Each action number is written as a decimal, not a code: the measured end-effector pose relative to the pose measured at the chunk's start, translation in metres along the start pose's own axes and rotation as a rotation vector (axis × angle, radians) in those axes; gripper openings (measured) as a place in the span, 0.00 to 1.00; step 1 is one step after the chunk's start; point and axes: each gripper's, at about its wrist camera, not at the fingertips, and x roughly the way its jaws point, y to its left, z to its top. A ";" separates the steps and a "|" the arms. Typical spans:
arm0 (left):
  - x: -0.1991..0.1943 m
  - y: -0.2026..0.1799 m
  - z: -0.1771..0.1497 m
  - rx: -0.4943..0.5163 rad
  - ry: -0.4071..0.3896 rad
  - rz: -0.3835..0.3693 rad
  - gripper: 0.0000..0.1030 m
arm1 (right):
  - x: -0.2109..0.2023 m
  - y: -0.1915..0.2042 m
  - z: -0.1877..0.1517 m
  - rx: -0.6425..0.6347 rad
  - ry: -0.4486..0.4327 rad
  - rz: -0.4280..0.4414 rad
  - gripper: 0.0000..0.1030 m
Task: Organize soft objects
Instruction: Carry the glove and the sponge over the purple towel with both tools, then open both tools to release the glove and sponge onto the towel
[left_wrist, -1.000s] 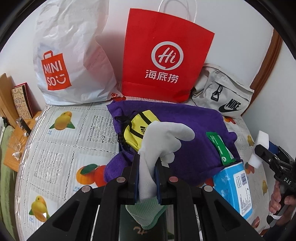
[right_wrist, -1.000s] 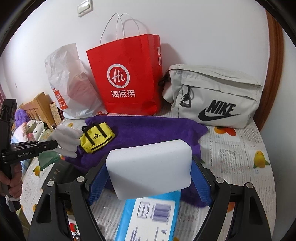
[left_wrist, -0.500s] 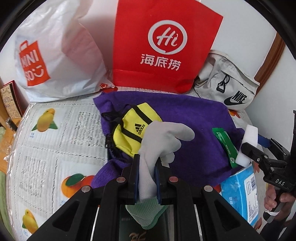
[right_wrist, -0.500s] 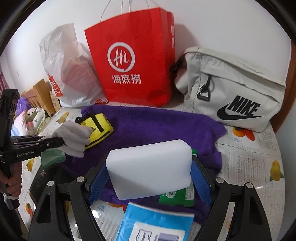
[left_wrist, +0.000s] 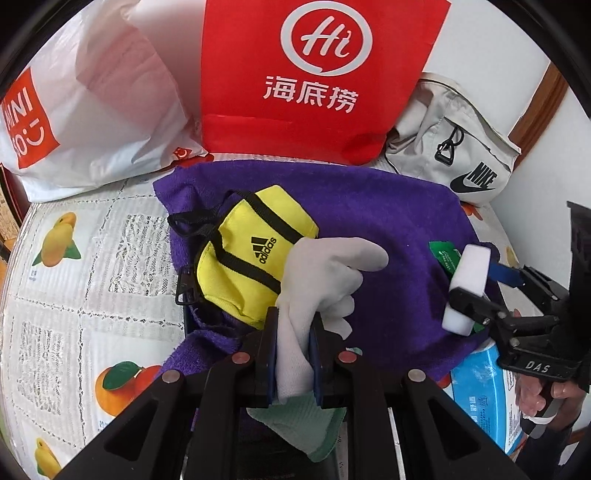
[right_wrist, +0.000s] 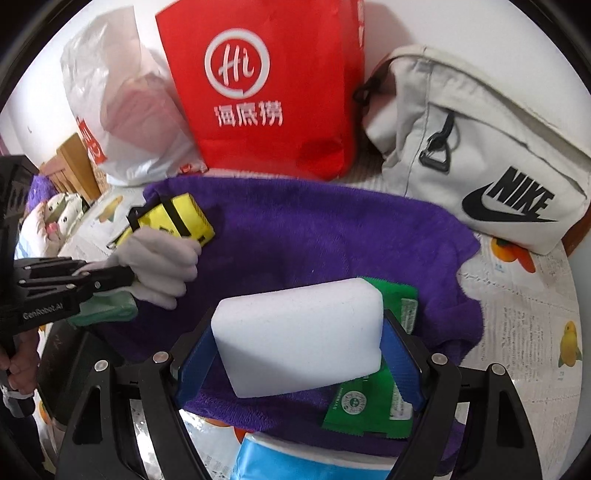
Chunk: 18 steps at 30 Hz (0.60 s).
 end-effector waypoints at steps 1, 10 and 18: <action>0.000 0.000 0.000 0.001 -0.001 0.000 0.14 | 0.003 0.001 0.000 0.000 0.012 -0.002 0.80; 0.001 0.000 0.000 0.015 -0.001 -0.012 0.16 | 0.013 0.007 0.001 -0.026 0.050 -0.020 0.81; -0.008 -0.005 0.001 0.030 -0.022 0.009 0.57 | 0.010 0.006 0.001 -0.016 0.037 -0.027 0.87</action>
